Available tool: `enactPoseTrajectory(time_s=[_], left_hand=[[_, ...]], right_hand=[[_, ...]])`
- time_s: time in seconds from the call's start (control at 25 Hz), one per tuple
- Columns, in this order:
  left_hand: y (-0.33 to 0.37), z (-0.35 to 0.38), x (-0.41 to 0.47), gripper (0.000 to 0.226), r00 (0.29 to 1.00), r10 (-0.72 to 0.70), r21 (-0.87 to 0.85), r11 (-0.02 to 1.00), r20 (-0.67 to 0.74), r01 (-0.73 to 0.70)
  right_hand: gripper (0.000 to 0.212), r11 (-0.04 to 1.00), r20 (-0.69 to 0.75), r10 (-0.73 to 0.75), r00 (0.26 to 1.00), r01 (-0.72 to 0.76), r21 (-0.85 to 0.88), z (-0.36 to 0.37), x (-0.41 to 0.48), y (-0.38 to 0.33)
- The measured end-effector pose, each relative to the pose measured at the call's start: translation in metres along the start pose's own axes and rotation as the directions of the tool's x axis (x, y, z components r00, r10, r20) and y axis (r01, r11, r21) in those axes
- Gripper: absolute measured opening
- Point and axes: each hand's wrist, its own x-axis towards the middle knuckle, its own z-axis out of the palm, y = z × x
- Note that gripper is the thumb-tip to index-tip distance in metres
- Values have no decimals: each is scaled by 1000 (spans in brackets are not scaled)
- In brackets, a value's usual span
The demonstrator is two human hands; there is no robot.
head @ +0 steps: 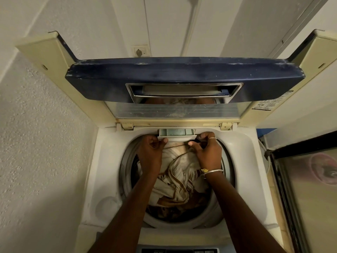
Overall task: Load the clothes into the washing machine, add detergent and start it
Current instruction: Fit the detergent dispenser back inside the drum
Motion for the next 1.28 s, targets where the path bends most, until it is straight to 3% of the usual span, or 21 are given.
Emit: enactPoseTrajectory(time_s=[0.28,0.6,0.76,1.08,1.28], left_hand=[[-2,8,5,28,998,-47,-20,999,-48,46],[-6,23,22,37,959,-265,-167,955,-101,246],[-6,23,27,48,948,-307,-187,939,-84,288],[0,13,11,45,975,-222,-94,971,-6,221],[4,-9,-13,32,983,-125,144,984,138,105]], right_hand=[[35,998,-130,57,990,-53,34,6,6,-3],[48,988,-210,127,970,-143,-63,12,10,-12],[52,985,-242,152,958,-169,-47,19,1,-13],[40,987,-72,159,985,-157,23,6,-1,-14],[26,997,19,77,997,-77,-16,-3,-24,-12]])
